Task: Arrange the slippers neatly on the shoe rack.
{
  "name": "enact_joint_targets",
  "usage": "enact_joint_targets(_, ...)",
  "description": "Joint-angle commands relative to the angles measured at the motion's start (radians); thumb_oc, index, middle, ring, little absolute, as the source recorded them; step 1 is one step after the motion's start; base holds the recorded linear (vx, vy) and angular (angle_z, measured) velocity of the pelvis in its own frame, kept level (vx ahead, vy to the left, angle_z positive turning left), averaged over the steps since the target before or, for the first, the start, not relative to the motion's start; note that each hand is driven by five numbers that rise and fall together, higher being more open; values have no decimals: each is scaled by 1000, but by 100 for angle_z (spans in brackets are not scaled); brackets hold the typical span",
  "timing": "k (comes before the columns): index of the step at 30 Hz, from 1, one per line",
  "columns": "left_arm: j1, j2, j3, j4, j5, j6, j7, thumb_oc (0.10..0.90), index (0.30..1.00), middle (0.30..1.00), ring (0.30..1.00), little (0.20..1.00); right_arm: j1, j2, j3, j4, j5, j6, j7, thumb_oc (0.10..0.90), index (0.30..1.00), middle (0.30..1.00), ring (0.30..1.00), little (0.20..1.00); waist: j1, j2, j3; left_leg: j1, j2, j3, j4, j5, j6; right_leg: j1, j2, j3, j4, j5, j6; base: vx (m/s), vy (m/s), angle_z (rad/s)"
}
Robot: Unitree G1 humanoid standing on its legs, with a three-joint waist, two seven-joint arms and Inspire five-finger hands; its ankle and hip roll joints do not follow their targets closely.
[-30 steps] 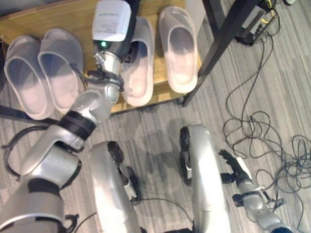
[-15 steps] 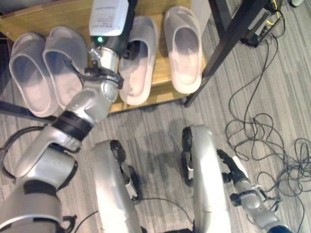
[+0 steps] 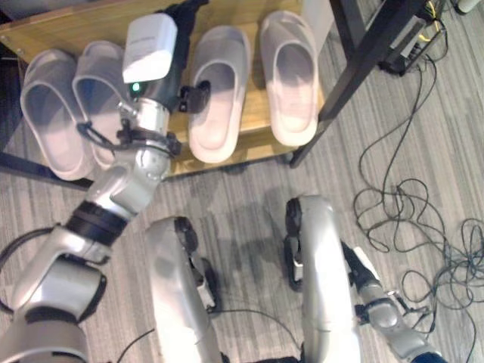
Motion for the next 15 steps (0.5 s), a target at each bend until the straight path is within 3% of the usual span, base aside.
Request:
enact_joint_targets(1,-51,91,152,-110,-63,-87,81,800,900,900,900,900,25,-15,-57,-90,-24,-36,-31,800,900,900,900,900,14,46,-28,14,-89,-149,-21,65,85,79,-42,63,-14,-69,-41,0,0,0)
enact_joint_targets(5,24,111,224,-205,-156,-133,98,800,900,900,900,900,16,-6,-54,-87,-17,-32,-32,800,900,900,900,900,23,51,-28,14,-91,-149,-23,67,82,79,-40,69,-9,-66,-42,8,3,3)
enact_joint_targets(7,75,126,268,-293,-296,-207,59,800,900,900,900,900,15,6,-56,-85,-15,-26,-30,800,900,900,900,900,27,57,-28,14,-90,-151,-20,64,81,79,-41,71,-6,-63,-43,12,12,5)
enact_joint_targets(11,130,157,295,-348,-496,-279,31,800,900,900,900,900,19,13,-56,-82,-16,-18,-28,800,900,900,900,900,34,64,-28,14,-89,-154,-19,64,79,79,-40,74,-10,-58,-44,0,0,0)
enact_joint_targets(15,179,203,309,-360,-587,-299,-5,800,900,900,900,900,29,13,-58,-80,-13,-13,-24,800,900,900,900,900,38,68,-28,14,-88,-154,-21,64,75,79,-38,78,-10,-53,-45,0,0,0)
